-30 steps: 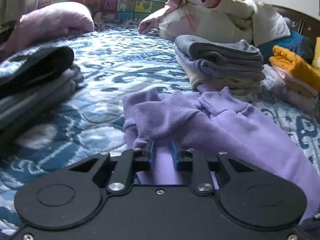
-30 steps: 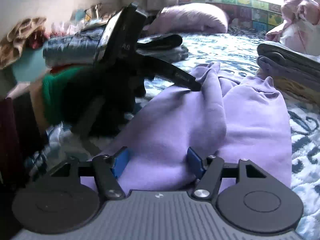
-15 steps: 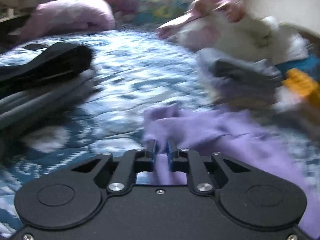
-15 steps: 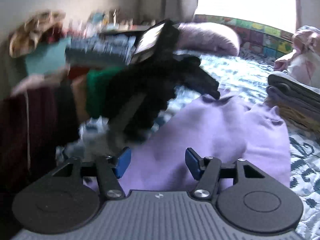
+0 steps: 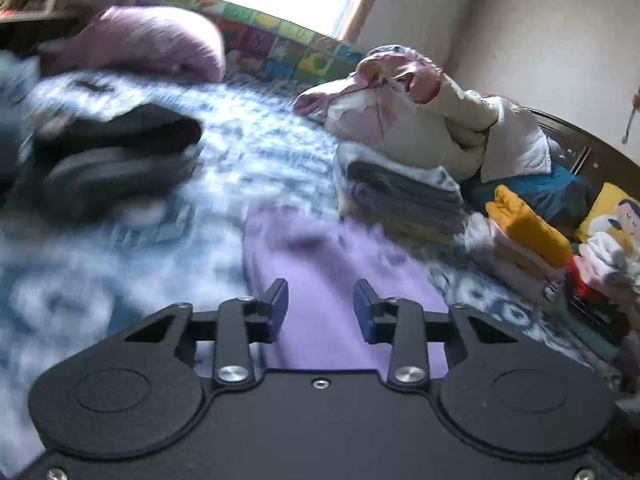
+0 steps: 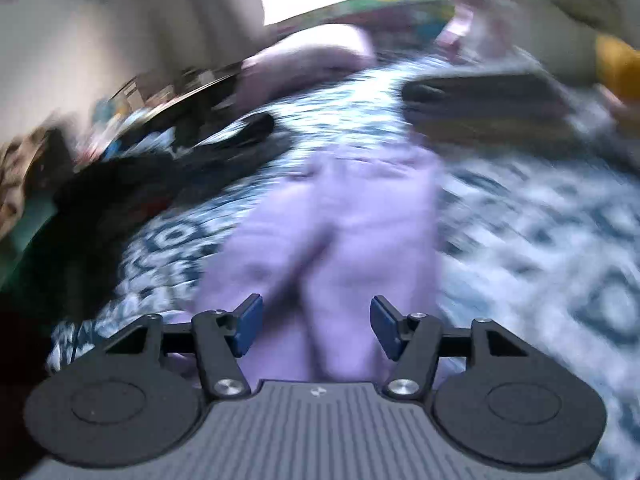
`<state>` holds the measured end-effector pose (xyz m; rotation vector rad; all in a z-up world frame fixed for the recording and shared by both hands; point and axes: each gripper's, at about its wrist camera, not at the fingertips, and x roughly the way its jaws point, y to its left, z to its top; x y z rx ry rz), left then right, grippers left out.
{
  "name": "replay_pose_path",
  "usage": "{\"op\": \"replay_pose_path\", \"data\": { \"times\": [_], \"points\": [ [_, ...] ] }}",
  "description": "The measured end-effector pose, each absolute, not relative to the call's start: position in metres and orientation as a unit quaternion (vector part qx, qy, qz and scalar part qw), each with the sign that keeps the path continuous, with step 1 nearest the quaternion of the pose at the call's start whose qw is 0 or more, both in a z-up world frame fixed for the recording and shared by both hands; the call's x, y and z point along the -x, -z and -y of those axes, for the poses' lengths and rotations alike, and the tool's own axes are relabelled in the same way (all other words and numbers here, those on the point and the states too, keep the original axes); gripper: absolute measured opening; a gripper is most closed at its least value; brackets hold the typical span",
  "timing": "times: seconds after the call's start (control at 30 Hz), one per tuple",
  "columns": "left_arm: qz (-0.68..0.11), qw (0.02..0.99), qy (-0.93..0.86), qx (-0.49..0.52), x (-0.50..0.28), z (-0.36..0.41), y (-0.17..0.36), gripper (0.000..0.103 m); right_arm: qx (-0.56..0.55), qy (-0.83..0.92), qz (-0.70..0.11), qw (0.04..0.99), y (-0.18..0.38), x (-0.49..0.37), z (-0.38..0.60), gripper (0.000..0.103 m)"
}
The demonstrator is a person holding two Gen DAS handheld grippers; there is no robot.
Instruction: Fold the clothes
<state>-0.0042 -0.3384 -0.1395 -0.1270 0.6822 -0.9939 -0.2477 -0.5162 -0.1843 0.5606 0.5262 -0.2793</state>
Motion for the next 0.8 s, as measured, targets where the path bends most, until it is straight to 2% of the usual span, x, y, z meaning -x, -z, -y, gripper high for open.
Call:
{"op": "replay_pose_path", "data": {
  "times": [0.07, 0.17, 0.47, 0.8],
  "points": [
    [-0.359, 0.813, 0.453, 0.078, 0.023, 0.320, 0.151, 0.035, -0.330, 0.153, -0.243, 0.899, 0.200, 0.272, 0.527, 0.060],
    [-0.402, 0.807, 0.420, 0.104, 0.043, 0.301, 0.162, 0.055, -0.413, 0.166, -0.221, 0.868, 0.225, 0.303, 0.541, 0.061],
    [-0.520, 0.725, 0.375, 0.252, 0.062, 0.259, 0.204, 0.057, -0.579, 0.099, -0.170, 0.791, 0.264, 0.321, 0.556, 0.062],
    [-0.522, 0.705, 0.328, 0.350, 0.072, 0.253, 0.214, 0.064, -0.612, 0.064, -0.158, 0.772, 0.273, 0.314, 0.549, 0.062]
  ]
}}
